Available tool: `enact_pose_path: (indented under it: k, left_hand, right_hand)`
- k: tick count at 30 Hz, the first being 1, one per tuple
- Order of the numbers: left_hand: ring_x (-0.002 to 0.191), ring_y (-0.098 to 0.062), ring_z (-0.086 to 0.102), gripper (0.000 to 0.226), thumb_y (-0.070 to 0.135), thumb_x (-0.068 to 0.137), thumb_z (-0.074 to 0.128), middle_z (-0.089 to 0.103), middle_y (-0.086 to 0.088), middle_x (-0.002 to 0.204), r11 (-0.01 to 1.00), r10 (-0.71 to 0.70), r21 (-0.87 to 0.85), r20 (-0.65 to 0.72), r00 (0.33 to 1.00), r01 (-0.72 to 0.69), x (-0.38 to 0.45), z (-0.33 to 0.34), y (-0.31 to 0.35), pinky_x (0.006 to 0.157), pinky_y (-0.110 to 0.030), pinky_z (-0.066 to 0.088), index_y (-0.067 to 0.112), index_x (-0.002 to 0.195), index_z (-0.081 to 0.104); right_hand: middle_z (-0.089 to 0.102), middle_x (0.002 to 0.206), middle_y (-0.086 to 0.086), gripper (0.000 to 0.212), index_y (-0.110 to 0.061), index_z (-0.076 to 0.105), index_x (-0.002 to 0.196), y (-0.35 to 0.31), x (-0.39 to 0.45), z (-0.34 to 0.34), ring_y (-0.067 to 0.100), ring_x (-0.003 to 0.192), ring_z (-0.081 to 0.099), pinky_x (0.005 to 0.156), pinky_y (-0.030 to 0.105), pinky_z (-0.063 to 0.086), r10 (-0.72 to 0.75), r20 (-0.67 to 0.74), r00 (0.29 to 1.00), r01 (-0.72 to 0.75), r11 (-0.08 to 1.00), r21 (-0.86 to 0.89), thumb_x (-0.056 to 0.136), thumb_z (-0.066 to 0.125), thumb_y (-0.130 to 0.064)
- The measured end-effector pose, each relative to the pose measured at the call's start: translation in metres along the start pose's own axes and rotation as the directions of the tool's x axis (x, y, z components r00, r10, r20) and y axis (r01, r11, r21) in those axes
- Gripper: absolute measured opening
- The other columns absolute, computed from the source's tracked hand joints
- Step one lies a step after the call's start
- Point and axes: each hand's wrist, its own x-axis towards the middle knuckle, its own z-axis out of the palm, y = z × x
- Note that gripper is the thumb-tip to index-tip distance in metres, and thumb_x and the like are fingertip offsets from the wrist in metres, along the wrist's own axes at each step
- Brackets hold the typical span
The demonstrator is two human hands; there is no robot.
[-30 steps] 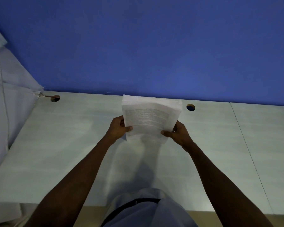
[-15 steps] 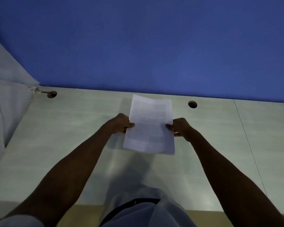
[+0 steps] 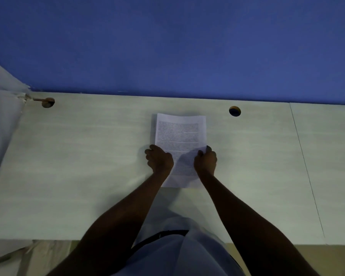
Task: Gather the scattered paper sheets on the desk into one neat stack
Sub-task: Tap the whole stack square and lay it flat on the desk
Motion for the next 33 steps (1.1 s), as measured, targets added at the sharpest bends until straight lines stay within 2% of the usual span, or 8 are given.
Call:
enact_pose_path:
  k: [2,5,8,11,14,21,31,33]
  left_hand:
    - [0.120,-0.038,0.052,0.040,0.015,0.097,0.053,0.045,-0.023,0.133,0.998,-0.044,-0.051,-0.045,0.998,0.042,0.000,0.001,0.004,0.098,-0.047,0.045,0.000,0.133,0.044]
    - [0.119,-0.038,0.054,0.035,0.017,0.100,0.049,0.047,-0.023,0.134,0.991,-0.092,-0.108,-0.065,0.994,0.085,0.005,-0.002,0.006,0.097,-0.046,0.047,0.002,0.132,0.049]
    - [0.120,-0.036,0.053,0.036,0.019,0.100,0.052,0.044,-0.023,0.134,0.996,-0.084,-0.043,-0.060,0.995,0.081,0.009,-0.004,0.008,0.097,-0.045,0.047,0.002,0.131,0.049]
    - [0.122,-0.035,0.050,0.051,0.019,0.096,0.059,0.040,-0.025,0.139,0.994,0.041,0.101,-0.076,0.996,-0.033,0.005,0.000,0.004,0.099,-0.044,0.050,0.001,0.140,0.041]
    - [0.122,-0.033,0.053,0.060,0.023,0.097,0.060,0.042,-0.025,0.141,0.955,0.156,0.269,-0.092,0.983,-0.126,0.006,-0.001,-0.004,0.099,-0.039,0.052,-0.003,0.145,0.035]
    - [0.107,-0.030,0.063,0.028,0.013,0.090,0.070,0.059,-0.019,0.121,0.965,0.172,0.213,-0.085,0.981,-0.150,0.009,-0.013,0.002,0.087,-0.037,0.056,0.000,0.114,0.063]
    - [0.111,-0.031,0.058,0.035,0.015,0.091,0.070,0.054,-0.020,0.127,0.973,0.126,0.203,-0.067,0.990,-0.110,0.011,-0.019,0.006,0.093,-0.037,0.054,-0.001,0.119,0.059]
    - [0.115,-0.033,0.058,0.055,0.016,0.089,0.072,0.052,-0.022,0.132,0.959,0.164,0.243,-0.064,0.984,-0.144,0.012,-0.019,0.004,0.093,-0.040,0.055,-0.001,0.136,0.048]
  right_hand:
    - [0.064,0.127,0.021,0.031,0.000,0.061,0.131,-0.002,0.002,0.005,0.039,0.118,0.062,0.097,0.041,0.052,0.059,-0.033,0.998,-0.057,0.996,0.068,0.103,0.053,-0.012]
    - [0.072,0.106,0.017,0.023,0.002,0.071,0.108,-0.001,0.008,0.004,0.032,0.094,0.067,0.080,0.031,0.050,0.085,-0.050,0.995,-0.077,0.986,0.150,0.102,0.053,-0.011]
    - [0.068,0.087,0.013,0.024,-0.002,0.067,0.086,-0.003,0.010,-0.001,0.023,0.077,0.060,0.075,0.028,0.043,0.099,-0.058,0.993,-0.089,0.983,0.160,0.102,0.051,-0.009]
    - [0.074,0.104,0.015,0.018,-0.004,0.070,0.103,-0.006,0.011,-0.002,0.030,0.094,0.069,0.079,0.033,0.051,0.088,-0.048,0.995,-0.082,0.988,0.130,0.103,0.053,-0.008]
    - [0.069,0.131,0.014,0.038,-0.008,0.057,0.137,-0.007,0.010,-0.010,0.034,0.120,0.065,0.097,0.043,0.054,0.129,-0.043,0.991,-0.123,0.985,0.125,0.100,0.062,-0.012]
    - [0.075,0.118,0.010,0.028,-0.007,0.070,0.121,0.000,0.015,-0.017,0.032,0.106,0.071,0.087,0.037,0.055,0.013,-0.062,0.998,-0.014,1.000,-0.017,0.096,0.070,-0.019]
    - [0.079,0.107,0.008,0.021,-0.010,0.078,0.111,-0.002,0.014,-0.015,0.030,0.094,0.075,0.084,0.037,0.058,0.056,-0.075,0.996,-0.055,0.998,0.014,0.096,0.071,-0.022]
    - [0.077,0.113,0.008,0.024,-0.011,0.075,0.117,-0.005,0.013,-0.014,0.029,0.098,0.074,0.084,0.039,0.058,0.047,-0.075,0.996,-0.051,0.997,-0.051,0.096,0.071,-0.023]
